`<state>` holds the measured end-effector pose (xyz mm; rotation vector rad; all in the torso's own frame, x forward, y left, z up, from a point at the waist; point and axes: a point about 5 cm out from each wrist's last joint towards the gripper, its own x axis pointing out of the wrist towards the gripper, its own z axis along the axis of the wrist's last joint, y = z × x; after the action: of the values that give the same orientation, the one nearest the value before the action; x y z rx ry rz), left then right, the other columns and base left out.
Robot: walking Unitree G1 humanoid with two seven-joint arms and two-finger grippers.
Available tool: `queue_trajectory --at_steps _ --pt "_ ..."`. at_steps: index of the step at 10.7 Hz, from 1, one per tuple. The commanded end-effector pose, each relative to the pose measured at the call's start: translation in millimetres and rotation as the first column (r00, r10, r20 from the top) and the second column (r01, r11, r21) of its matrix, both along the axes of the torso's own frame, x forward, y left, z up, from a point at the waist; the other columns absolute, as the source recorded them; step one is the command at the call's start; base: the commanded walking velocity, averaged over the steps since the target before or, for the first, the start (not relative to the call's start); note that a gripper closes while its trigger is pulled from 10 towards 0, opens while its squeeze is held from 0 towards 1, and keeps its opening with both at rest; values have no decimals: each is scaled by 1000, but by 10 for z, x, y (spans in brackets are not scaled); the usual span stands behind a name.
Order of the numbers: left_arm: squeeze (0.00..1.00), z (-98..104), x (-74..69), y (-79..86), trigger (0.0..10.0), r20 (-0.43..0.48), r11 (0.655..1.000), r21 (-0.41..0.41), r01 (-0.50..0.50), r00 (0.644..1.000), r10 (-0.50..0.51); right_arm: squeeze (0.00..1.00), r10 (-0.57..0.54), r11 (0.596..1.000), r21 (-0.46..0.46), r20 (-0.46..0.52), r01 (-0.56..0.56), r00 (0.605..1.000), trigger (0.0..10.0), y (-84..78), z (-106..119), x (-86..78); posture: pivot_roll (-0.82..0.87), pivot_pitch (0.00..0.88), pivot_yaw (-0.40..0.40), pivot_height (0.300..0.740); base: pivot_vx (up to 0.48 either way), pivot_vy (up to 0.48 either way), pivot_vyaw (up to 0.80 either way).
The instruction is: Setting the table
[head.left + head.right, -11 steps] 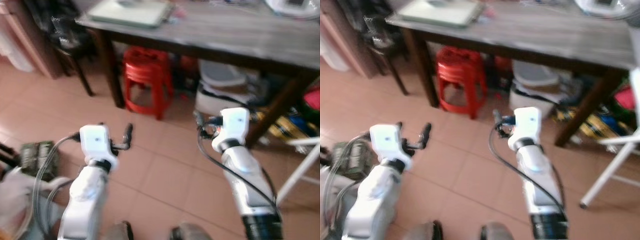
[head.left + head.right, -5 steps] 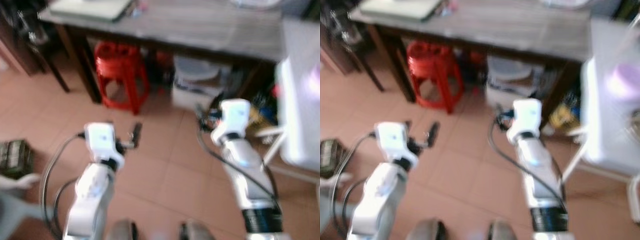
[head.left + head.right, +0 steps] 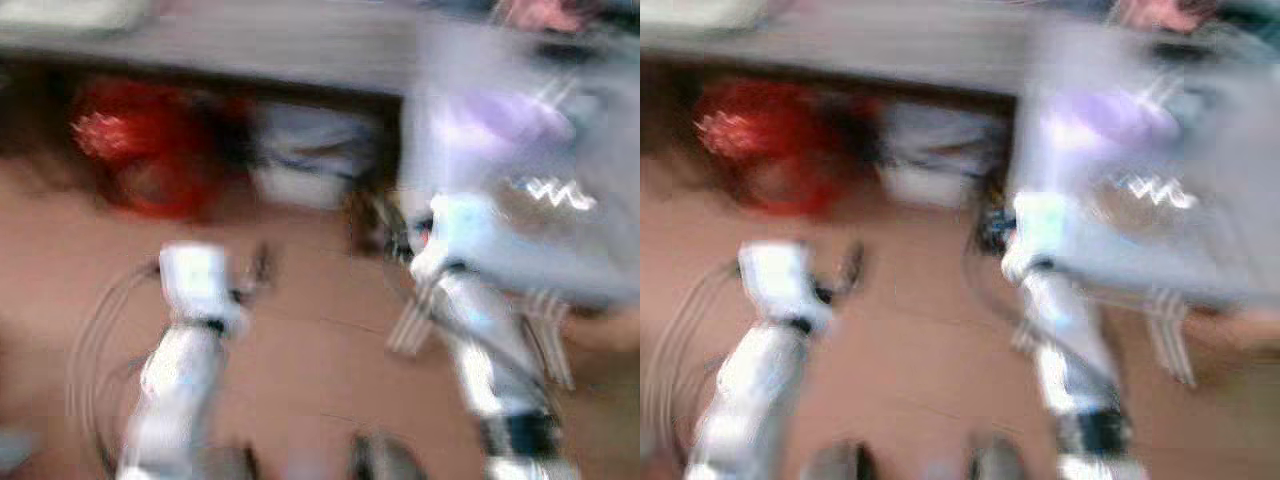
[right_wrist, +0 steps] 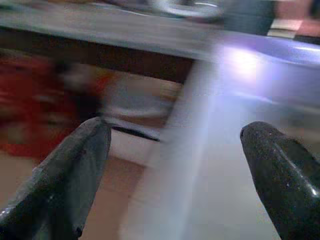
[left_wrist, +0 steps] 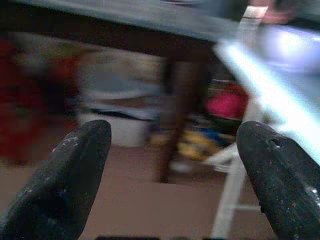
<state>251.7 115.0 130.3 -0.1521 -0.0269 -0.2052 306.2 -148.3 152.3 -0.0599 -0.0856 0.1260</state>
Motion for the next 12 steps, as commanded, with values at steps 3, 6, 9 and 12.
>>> queue_trajectory --at_steps 3,6,9,12 --pt "0 44 -11 171 10000 49 991 76 -107 993 103 0 15 1000 7 40 -16 999 10000 75 58 -80 -45 167 13 740 0 -320 0" --pt "0 50 -78 384 10000 54 977 60 -206 978 203 0 -65 994 -80 49 69 997 10000 -176 25 -247 -46 160 20 740 0 0 0" --pt "0 74 -127 398 10000 85 972 106 -210 976 201 0 -49 990 -131 72 58 996 10000 -187 52 -274 -28 150 18 740 110 0 0" --pt "0 45 -190 452 10000 70 969 111 -219 975 212 0 -36 993 -110 62 43 997 10000 -113 32 -259 -25 141 28 740 474 0 533"
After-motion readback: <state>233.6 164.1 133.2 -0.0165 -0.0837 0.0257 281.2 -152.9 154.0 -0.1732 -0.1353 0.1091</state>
